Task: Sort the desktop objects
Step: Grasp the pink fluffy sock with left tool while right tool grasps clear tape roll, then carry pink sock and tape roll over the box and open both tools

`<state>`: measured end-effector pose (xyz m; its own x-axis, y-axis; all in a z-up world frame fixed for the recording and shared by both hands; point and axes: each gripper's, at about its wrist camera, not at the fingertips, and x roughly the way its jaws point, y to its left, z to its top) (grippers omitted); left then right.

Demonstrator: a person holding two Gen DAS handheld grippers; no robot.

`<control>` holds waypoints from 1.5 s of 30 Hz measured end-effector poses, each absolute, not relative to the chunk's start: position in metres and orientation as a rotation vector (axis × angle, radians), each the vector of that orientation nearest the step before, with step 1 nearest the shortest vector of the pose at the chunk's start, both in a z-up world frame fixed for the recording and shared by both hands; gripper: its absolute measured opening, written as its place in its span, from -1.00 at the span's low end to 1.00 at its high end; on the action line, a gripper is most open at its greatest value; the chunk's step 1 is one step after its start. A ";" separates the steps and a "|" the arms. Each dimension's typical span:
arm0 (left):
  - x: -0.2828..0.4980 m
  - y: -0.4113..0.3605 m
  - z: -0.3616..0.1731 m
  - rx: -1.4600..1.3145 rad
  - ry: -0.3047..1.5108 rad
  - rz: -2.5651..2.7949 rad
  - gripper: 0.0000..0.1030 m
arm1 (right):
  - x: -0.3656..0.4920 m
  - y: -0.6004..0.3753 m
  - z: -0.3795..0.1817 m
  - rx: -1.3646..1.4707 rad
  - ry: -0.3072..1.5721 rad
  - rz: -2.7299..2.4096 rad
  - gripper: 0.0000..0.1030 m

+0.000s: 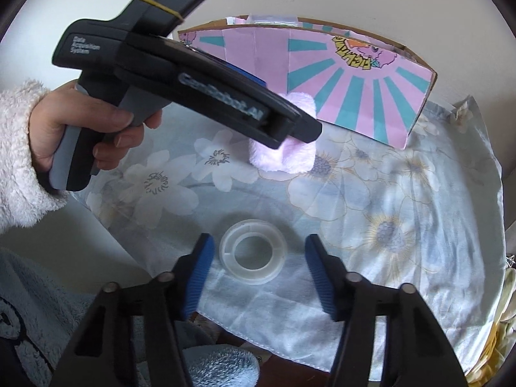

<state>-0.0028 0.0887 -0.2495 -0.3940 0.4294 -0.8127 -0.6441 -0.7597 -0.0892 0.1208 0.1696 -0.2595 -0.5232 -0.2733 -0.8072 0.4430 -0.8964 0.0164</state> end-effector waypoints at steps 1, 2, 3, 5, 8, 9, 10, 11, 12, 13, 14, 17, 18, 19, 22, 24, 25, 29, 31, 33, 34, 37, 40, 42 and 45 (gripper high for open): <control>-0.003 0.089 -0.251 -1.169 0.311 2.155 0.44 | 0.121 0.168 -0.260 1.233 0.273 -2.409 -0.20; -0.003 0.089 -0.252 -1.169 0.309 2.149 0.38 | 0.121 0.167 -0.261 1.240 0.277 -2.397 -0.24; -0.003 0.089 -0.253 -1.171 0.304 2.142 0.33 | 0.121 0.165 -0.261 1.237 0.289 -2.397 -0.24; -0.004 0.090 -0.255 -1.176 0.294 2.128 0.03 | 0.121 0.164 -0.261 1.238 0.290 -2.389 -0.24; -0.005 0.090 -0.256 -1.182 0.273 2.120 -0.19 | 0.122 0.164 -0.260 1.230 0.286 -2.389 -0.24; -0.006 0.090 -0.255 -1.181 0.269 2.119 -0.22 | 0.122 0.164 -0.260 1.226 0.288 -2.390 -0.24; -0.006 0.091 -0.255 -1.178 0.268 2.120 -0.27 | 0.121 0.164 -0.259 1.225 0.289 -2.385 -0.24; -0.006 0.091 -0.254 -1.175 0.273 2.121 -0.32 | 0.121 0.164 -0.259 1.224 0.290 -2.384 -0.24; -0.005 0.090 -0.253 -1.170 0.280 2.124 -0.35 | 0.121 0.164 -0.258 1.220 0.292 -2.384 -0.24; -0.005 0.091 -0.252 -1.166 0.284 2.124 -0.40 | 0.120 0.165 -0.257 1.220 0.292 -2.380 -0.24; -0.005 0.092 -0.251 -1.164 0.290 2.125 -0.43 | 0.119 0.165 -0.257 1.219 0.294 -2.379 -0.24; -0.006 0.091 -0.248 -1.158 0.299 2.129 -0.52 | 0.117 0.166 -0.256 1.220 0.296 -2.378 -0.24; -0.006 0.091 -0.247 -1.158 0.298 2.131 -0.53 | 0.116 0.167 -0.255 1.219 0.293 -2.377 -0.24; -0.006 0.092 -0.245 -1.158 0.294 2.132 -0.55 | 0.116 0.167 -0.253 1.218 0.292 -2.378 -0.24; -0.006 0.089 -0.238 -1.153 0.280 2.141 -0.57 | 0.111 0.167 -0.254 1.218 0.296 -2.377 -0.24; -0.005 0.090 -0.232 -1.146 0.285 2.149 -0.57 | 0.109 0.168 -0.253 1.224 0.294 -2.376 -0.24; -0.005 0.090 -0.230 -1.144 0.284 2.150 -0.57 | 0.109 0.169 -0.251 1.222 0.292 -2.381 -0.24; -0.004 0.088 -0.213 -1.137 0.275 2.159 -0.57 | 0.096 0.185 -0.235 1.218 0.242 -2.401 -0.24; -0.004 0.085 -0.202 -1.131 0.264 2.168 -0.57 | 0.091 0.191 -0.227 1.220 0.225 -2.414 -0.24; -0.004 0.082 -0.188 -1.129 0.253 2.177 -0.57 | 0.084 0.197 -0.217 1.228 0.214 -2.423 -0.24; -0.004 0.081 -0.182 -1.128 0.251 2.184 -0.57 | 0.081 0.201 -0.213 1.231 0.213 -2.431 -0.24; -0.006 0.076 -0.160 -1.120 0.231 2.203 -0.57 | 0.078 0.214 -0.198 1.238 0.200 -2.443 -0.24; -0.012 0.069 -0.141 -1.113 0.208 2.231 -0.57 | 0.056 0.224 -0.185 1.247 0.172 -2.440 -0.24; -0.018 0.063 -0.127 -1.109 0.198 2.266 -0.57 | 0.048 0.230 -0.173 1.236 0.154 -2.435 -0.24; -0.026 0.056 -0.112 -1.104 0.193 2.301 -0.57 | 0.033 0.233 -0.155 1.205 0.208 -2.439 -0.24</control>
<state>-0.0257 0.0558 -0.1116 -0.4938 0.4346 -0.7532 -0.5538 -0.8250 -0.1130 0.0334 0.2326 -0.1546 -0.5421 -0.2946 -0.7870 0.4236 -0.9047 0.0468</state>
